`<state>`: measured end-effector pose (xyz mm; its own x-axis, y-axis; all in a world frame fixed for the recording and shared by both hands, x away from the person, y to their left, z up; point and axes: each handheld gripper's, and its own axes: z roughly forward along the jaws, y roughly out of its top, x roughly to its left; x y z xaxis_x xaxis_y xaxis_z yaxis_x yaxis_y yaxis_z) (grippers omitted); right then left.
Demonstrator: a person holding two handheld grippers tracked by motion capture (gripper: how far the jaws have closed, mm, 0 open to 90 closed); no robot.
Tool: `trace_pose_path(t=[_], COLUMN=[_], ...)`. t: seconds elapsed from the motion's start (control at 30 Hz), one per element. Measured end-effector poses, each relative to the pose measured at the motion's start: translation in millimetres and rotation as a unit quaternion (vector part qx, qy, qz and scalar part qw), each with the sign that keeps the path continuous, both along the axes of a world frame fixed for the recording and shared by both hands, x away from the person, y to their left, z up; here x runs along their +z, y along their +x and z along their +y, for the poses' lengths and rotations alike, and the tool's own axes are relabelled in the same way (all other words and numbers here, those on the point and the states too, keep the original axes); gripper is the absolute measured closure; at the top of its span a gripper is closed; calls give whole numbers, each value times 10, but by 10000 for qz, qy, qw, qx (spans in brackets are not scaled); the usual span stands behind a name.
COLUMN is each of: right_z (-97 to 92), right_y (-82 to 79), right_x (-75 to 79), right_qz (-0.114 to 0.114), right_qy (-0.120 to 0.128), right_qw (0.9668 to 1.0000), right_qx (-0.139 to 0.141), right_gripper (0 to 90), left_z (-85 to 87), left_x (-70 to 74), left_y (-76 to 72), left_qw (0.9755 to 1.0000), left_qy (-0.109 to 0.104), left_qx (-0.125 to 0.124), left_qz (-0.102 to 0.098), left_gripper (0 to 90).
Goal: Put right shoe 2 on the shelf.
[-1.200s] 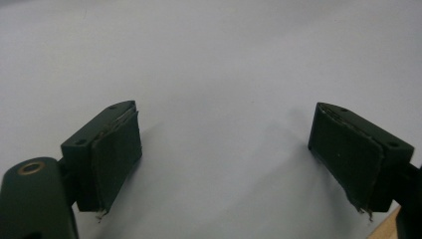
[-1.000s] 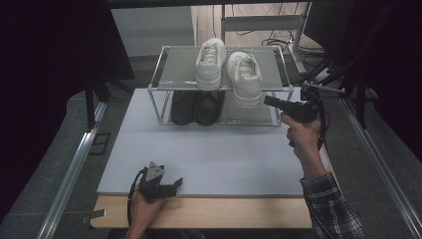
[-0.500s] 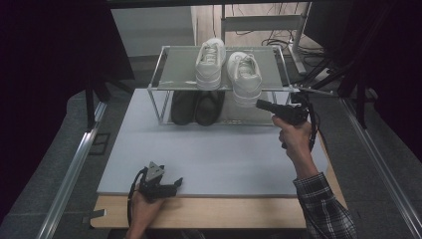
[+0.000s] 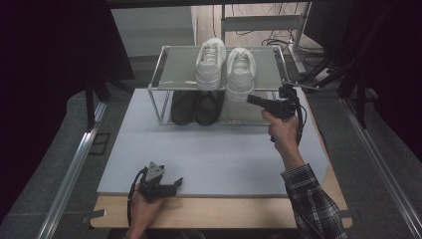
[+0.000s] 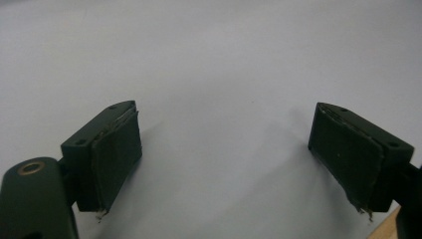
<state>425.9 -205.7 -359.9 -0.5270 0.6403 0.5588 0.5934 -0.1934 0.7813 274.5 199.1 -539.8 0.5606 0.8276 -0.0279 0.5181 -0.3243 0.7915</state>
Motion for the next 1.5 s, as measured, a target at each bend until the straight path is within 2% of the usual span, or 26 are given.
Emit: trace_pose_path(t=[0.07, 0.4, 0.77, 0.8, 1.1, 1.2, 1.5], right_z=[20, 175, 274, 288, 306, 274, 220], right_y=[26, 237, 402, 415, 399, 392, 322], right_x=[2, 2, 14, 8, 16, 23, 59], right_qz=[4, 38, 84, 90, 97, 122, 44], right_qy=[19, -209, -343, -293, -371, -279, -342], right_qw=[10000, 9994, 9985, 9985, 9984, 9989, 9991], right_qx=[-20, -258, -425, -449, -414, -344, -245], right_gripper=[900, 900, 900, 900, 898, 896, 829], left_z=[0, -1, -2, -2, -2, -2, -2], left_x=[0, -2, -2, -2, -2, -2, -2], left_y=[0, 0, 0, 0, 0, 0, 0], left_qw=[10000, 10000, 10000, 10000, 10000, 10000, 10000], left_qy=[-1, -23, -22, -24, -23, -23, -19], left_qx=[-1, 1, 3, 4, 3, 2, 2], left_qz=[3, 0, -4, -3, -3, -3, -6], left_gripper=[129, 129, 129, 129, 129, 129, 129])
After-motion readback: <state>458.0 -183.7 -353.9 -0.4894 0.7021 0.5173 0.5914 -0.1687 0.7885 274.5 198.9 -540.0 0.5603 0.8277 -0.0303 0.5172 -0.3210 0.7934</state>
